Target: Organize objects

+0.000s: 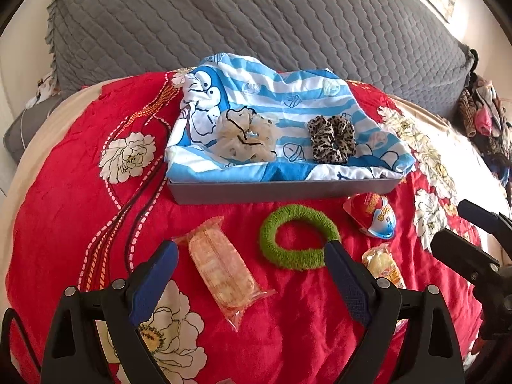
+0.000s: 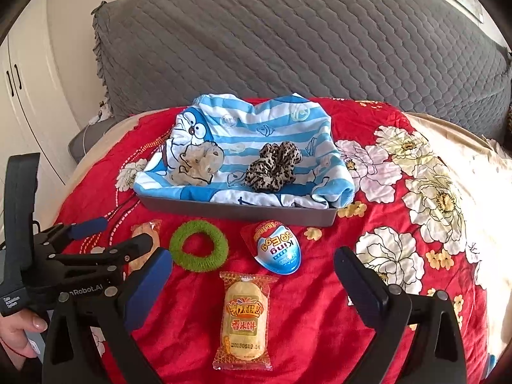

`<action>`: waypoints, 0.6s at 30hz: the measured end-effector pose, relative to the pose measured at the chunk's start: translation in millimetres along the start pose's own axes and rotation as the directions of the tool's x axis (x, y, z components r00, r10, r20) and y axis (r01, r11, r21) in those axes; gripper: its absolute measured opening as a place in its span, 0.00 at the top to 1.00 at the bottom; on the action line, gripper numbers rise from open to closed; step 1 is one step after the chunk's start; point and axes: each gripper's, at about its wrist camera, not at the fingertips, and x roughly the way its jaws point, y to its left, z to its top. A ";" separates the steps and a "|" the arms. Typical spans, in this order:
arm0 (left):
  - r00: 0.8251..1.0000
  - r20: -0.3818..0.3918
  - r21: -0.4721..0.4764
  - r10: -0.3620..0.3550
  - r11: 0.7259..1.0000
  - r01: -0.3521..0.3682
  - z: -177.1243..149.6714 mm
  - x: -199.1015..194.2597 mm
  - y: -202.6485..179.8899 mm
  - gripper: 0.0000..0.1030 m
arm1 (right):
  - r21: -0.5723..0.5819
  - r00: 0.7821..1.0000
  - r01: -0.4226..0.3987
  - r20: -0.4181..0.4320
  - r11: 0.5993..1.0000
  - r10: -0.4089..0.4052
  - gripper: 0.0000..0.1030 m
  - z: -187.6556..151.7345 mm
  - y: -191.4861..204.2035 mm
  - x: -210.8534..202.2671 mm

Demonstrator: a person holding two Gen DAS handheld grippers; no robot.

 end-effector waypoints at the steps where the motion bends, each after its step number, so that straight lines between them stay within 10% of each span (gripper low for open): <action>1: 1.000 -0.003 0.001 0.004 1.000 -0.004 -0.8 -0.2 -0.3 0.10 | -0.003 1.000 -0.001 -0.003 1.000 0.001 0.01 -0.6 0.1 0.7; 18: 1.000 -0.013 0.017 -0.005 1.000 0.006 -15.2 -8.0 -0.1 0.10 | -0.001 1.000 -0.004 -0.011 1.000 0.004 0.01 -9.7 3.6 -5.0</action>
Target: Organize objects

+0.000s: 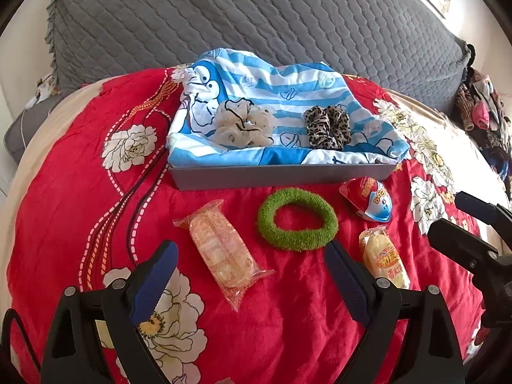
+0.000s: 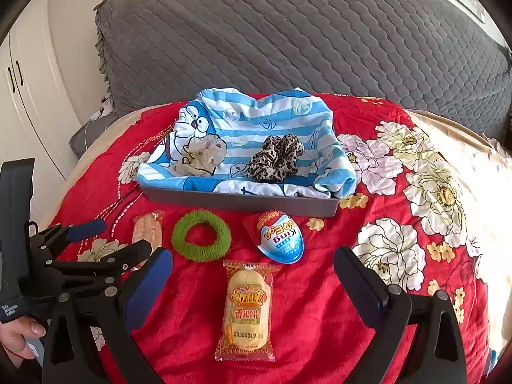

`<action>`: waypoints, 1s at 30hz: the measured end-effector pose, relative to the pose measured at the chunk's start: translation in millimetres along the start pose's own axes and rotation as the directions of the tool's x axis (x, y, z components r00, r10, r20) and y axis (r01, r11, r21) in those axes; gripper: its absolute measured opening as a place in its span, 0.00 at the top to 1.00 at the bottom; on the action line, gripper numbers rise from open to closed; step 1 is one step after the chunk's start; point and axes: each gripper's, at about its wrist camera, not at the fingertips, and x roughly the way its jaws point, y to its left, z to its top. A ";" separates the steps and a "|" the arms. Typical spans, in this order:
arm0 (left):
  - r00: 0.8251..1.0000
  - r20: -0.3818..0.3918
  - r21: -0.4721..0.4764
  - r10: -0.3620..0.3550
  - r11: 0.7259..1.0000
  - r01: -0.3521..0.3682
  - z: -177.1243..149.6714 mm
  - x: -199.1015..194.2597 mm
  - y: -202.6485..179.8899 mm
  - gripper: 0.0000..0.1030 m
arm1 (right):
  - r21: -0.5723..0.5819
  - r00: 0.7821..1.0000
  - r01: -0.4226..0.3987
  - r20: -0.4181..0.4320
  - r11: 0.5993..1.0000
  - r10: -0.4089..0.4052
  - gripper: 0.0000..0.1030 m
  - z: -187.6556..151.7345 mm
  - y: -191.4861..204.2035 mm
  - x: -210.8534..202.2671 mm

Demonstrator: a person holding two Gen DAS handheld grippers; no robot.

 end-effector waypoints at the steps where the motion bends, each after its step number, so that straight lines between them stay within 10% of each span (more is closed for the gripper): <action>1: 1.000 0.000 0.005 0.004 1.000 -0.004 -0.9 -0.8 0.3 0.10 | 0.000 1.000 0.002 -0.001 1.000 -0.002 0.01 -0.9 0.1 -0.3; 30: 1.000 -0.005 -0.013 -0.001 1.000 0.001 -18.0 -17.3 9.2 0.09 | -0.006 0.998 0.012 -0.058 1.000 -0.013 0.01 -30.2 11.0 -5.2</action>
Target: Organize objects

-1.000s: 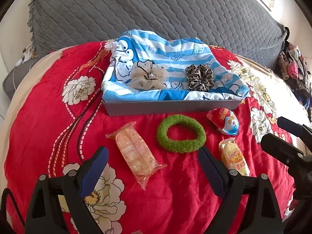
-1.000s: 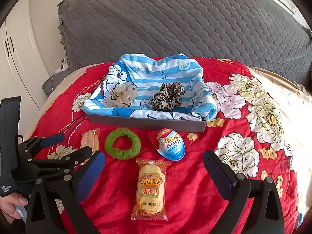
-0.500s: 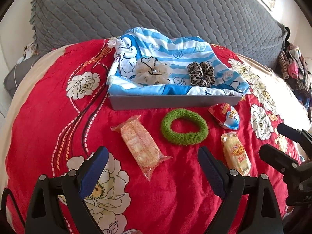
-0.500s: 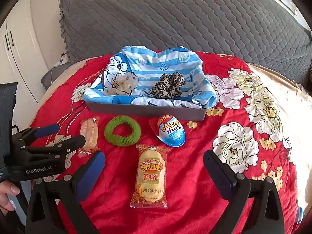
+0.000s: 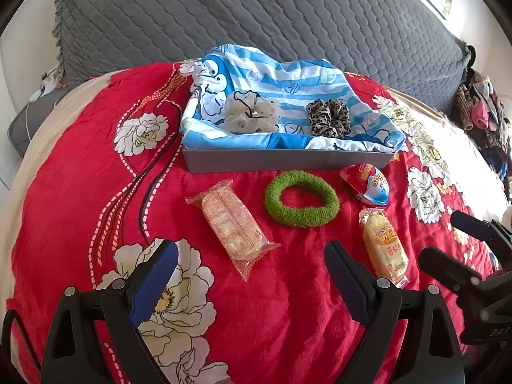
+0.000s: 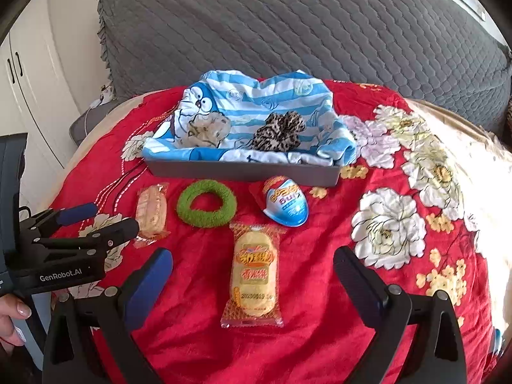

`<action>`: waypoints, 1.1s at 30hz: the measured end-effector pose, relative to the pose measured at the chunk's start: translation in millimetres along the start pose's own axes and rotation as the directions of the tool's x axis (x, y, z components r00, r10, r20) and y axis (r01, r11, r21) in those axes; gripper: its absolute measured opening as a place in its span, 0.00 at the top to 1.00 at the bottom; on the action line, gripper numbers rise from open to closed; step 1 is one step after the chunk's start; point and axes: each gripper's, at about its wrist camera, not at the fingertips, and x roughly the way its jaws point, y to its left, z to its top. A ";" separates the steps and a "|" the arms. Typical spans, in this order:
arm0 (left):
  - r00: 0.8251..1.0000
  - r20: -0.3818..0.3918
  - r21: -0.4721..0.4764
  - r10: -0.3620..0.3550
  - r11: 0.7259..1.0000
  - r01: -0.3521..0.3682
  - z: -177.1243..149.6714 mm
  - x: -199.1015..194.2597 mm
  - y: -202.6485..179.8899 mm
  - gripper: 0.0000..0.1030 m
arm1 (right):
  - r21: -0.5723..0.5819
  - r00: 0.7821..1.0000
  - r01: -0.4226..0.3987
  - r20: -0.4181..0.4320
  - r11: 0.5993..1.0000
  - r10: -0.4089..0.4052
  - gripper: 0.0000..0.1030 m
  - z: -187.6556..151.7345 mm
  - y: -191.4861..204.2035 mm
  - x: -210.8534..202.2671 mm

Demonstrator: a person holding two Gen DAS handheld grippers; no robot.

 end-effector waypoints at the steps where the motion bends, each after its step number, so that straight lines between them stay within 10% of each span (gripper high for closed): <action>1: 1.000 0.003 0.001 0.000 1.000 0.000 -0.7 -1.2 -0.5 0.10 | -0.002 1.000 0.005 -0.002 1.000 -0.005 0.01 -1.6 0.3 0.5; 33: 1.000 0.014 0.027 0.023 0.999 -0.023 -21.4 -27.0 -2.9 0.09 | -0.008 0.998 0.060 -0.015 0.998 -0.060 0.01 -32.8 12.4 -24.5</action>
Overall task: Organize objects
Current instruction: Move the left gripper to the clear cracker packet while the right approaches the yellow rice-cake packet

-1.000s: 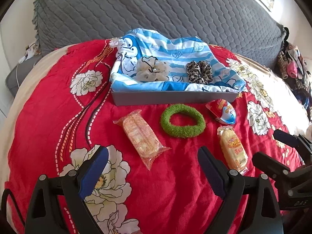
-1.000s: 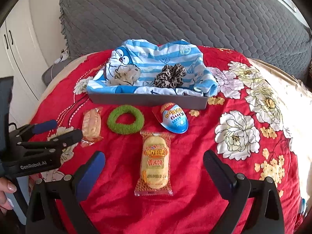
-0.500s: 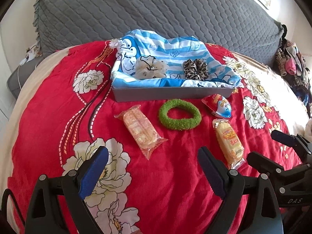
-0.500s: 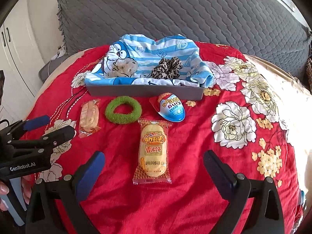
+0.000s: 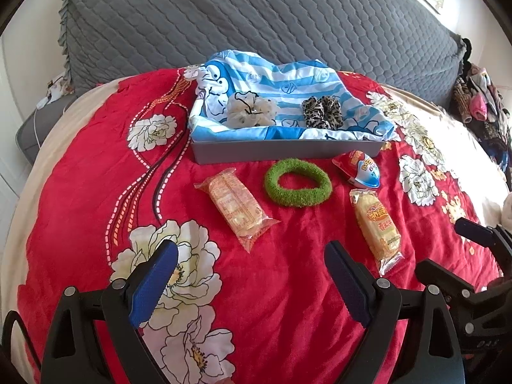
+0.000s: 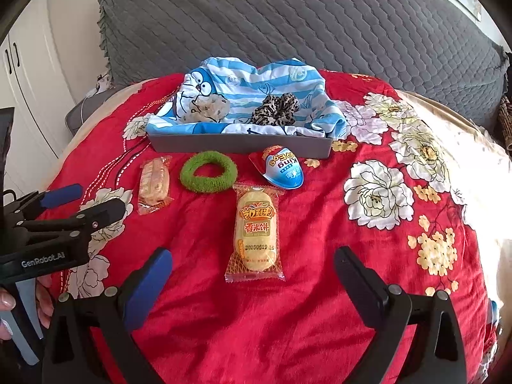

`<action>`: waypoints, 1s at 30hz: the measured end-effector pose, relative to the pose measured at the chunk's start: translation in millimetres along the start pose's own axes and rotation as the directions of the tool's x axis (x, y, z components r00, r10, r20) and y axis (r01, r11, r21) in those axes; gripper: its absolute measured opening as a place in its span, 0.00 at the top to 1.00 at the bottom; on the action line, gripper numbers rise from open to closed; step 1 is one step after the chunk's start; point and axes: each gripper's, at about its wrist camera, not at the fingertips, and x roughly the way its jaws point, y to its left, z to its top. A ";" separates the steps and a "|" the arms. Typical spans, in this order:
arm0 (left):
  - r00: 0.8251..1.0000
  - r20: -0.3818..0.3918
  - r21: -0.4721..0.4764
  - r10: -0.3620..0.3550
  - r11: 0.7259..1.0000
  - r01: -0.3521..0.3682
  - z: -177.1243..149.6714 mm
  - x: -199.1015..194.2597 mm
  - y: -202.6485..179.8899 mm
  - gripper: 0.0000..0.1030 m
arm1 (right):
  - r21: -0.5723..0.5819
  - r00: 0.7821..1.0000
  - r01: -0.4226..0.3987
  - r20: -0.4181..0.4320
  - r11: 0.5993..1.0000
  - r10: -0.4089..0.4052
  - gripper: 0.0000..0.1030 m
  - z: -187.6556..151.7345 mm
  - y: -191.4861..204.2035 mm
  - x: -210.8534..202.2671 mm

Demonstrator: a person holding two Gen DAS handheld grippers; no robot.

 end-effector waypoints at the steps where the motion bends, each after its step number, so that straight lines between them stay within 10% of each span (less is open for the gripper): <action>1: 1.000 0.002 -0.003 -0.002 1.000 0.002 -0.1 0.8 0.6 0.09 | -0.003 1.000 0.004 0.000 1.000 -0.004 0.01 -0.7 1.2 0.0; 30: 0.998 -0.040 -0.014 0.043 0.999 -0.044 15.7 73.4 2.5 0.09 | 0.081 0.998 0.039 -0.056 0.996 -0.034 0.01 6.5 -16.8 53.9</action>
